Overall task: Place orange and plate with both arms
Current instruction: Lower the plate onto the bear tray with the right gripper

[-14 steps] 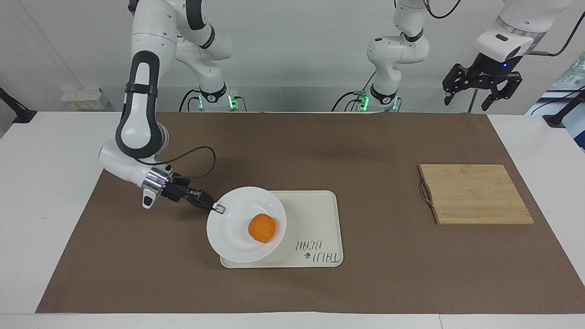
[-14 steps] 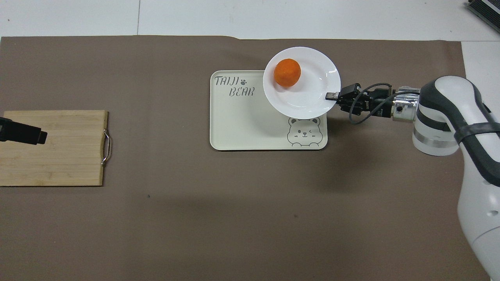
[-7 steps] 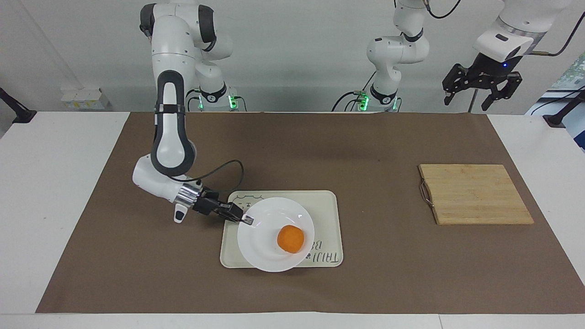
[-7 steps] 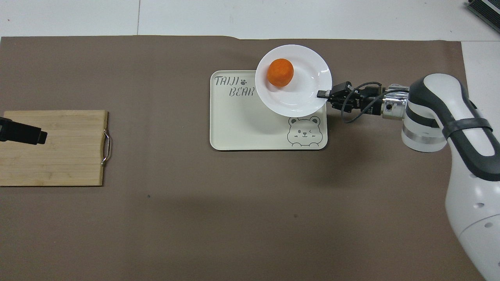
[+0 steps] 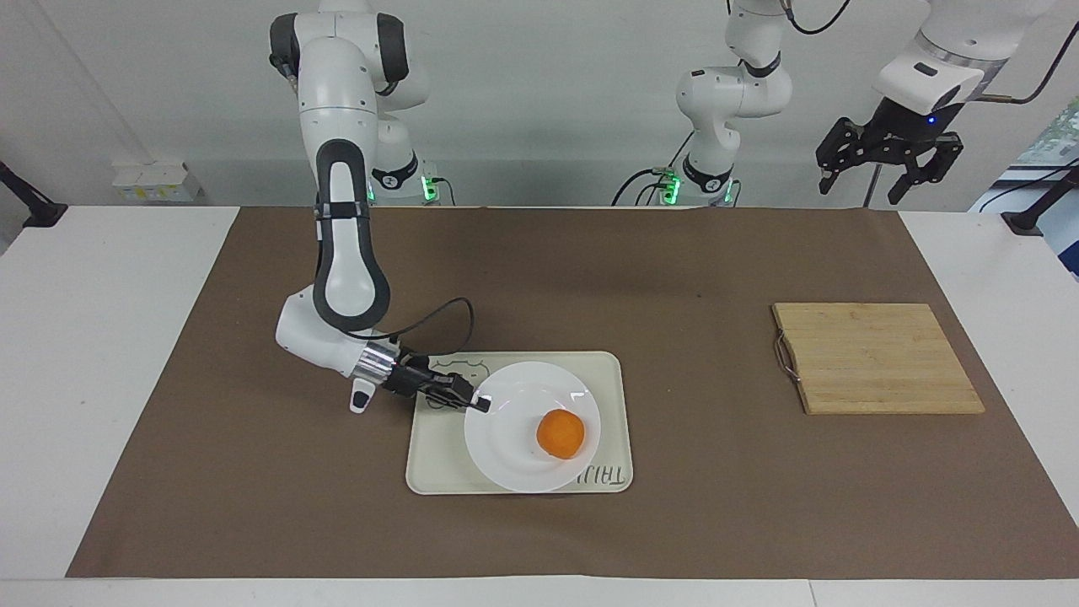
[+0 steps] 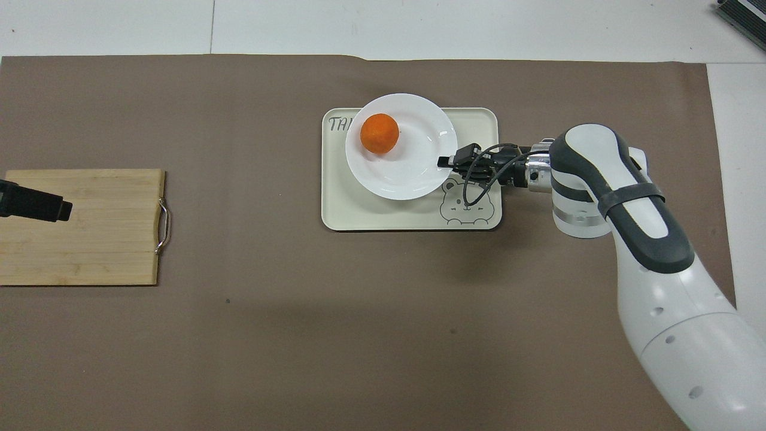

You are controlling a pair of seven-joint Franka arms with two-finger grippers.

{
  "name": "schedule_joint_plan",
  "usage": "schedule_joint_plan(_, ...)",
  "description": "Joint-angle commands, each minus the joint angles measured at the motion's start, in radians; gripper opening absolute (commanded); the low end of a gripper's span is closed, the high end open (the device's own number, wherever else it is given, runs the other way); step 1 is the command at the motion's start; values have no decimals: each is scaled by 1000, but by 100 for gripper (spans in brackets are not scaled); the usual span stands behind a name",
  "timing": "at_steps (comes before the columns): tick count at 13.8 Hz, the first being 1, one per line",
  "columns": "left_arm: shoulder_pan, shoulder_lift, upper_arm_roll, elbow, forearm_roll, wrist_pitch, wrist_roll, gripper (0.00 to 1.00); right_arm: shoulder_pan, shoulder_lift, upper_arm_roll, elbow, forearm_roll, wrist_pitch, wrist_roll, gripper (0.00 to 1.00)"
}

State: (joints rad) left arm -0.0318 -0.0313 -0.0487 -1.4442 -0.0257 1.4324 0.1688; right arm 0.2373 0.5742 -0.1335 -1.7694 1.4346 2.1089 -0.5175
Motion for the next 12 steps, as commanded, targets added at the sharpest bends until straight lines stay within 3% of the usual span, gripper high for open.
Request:
schedule_joint_plan(1, 15, -16, -11, -16, 12, -10, 8, 100, -13, -20, 2, -36, 18, -38, -52, 0)
schedule_joint_plan(9, 15, -16, -11, -16, 12, -10, 8, 100, -4, -22, 0, -56, -26, -7, -72, 3)
schedule_joint_plan(11, 15, -16, -11, -16, 12, -12, 8, 100, -6, -22, 0, -56, -26, -6, -72, 45)
schedule_joint_plan(12, 15, -16, -11, -16, 12, -10, 8, 100, -6, -22, -2, -56, -26, -6, -73, 96)
